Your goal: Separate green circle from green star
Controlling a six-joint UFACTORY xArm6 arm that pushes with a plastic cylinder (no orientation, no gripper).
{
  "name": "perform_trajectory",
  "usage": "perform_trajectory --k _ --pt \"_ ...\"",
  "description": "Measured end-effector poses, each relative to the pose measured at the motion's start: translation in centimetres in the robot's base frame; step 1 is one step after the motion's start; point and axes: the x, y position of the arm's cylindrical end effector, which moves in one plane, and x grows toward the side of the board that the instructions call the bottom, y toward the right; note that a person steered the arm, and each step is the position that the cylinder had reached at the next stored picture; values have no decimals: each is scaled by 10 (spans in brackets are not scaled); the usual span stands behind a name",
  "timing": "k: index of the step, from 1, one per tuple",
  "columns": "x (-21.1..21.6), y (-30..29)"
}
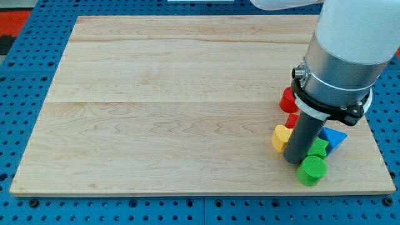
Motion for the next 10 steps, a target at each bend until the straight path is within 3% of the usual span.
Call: perform_trajectory --k 3,5,10 --pt "-4 -28" --pt "19 -48" --pt "39 -19"
